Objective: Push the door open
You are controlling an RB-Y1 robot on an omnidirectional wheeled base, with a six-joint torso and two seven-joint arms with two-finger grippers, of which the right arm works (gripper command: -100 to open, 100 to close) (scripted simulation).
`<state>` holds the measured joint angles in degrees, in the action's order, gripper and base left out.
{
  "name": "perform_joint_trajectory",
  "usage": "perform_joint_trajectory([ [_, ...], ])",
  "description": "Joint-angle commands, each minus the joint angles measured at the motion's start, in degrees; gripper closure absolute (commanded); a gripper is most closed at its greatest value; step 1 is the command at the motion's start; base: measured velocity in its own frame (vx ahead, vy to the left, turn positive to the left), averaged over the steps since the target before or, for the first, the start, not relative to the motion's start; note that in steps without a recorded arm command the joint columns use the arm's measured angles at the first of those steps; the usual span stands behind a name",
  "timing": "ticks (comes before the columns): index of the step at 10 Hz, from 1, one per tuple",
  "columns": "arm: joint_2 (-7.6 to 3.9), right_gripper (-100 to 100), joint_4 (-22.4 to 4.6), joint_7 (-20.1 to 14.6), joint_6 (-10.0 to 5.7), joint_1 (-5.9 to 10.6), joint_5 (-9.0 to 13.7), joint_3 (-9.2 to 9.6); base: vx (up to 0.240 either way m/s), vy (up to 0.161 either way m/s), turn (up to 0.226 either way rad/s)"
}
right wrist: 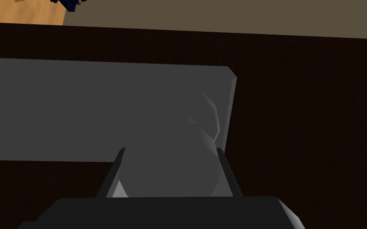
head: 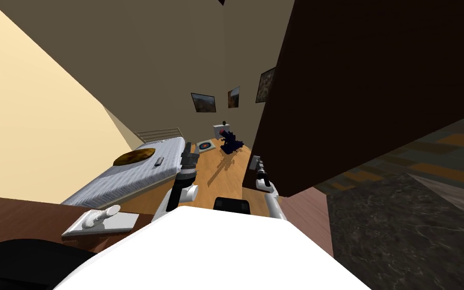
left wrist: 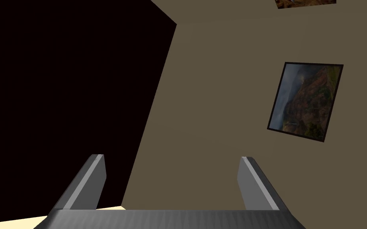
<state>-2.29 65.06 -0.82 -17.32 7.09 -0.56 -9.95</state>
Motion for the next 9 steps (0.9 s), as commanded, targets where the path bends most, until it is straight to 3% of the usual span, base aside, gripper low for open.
perform_joint_trajectory([
  [1, -0.43, 100, 0.07, 0.32, -0.16, 0.46, 0.16, -1.18, 0.179, 0.067, -0.057],
  [5, -0.54, 100, 0.07, 0.82, -0.16, 0.47, 0.56, -3.62, 0.175, 0.089, -0.058],
  [9, 0.30, 100, 0.08, 1.32, -0.17, 0.48, 0.95, -6.02, 0.186, 0.093, -0.076],
])
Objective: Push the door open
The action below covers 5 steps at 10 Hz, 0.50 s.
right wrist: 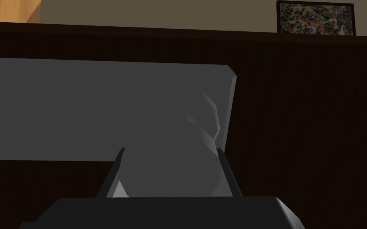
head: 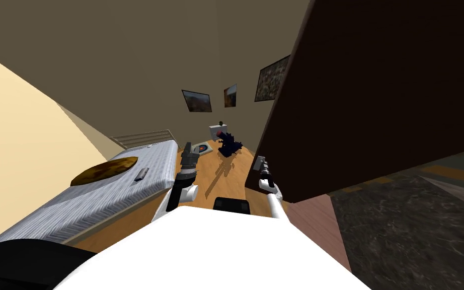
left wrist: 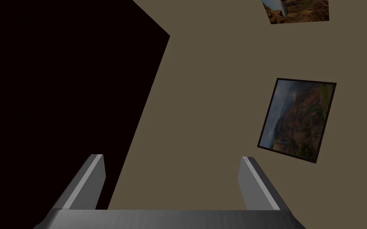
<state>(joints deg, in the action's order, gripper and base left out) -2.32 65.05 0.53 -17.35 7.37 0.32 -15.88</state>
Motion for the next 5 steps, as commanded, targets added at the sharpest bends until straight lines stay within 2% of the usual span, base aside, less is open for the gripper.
perform_joint_trajectory([
  [1, 0.00, 100, 0.00, 0.00, 0.00, 0.00, 0.00, 0.00, 0.075, 0.021, -0.038],
  [2, -0.55, 100, 0.14, 0.15, -0.05, -0.02, 0.19, -1.05, 0.137, 0.021, -0.044],
  [5, -1.03, 100, 0.26, 0.48, -0.04, -0.13, 0.49, -2.78, 0.202, 0.077, -0.061],
])
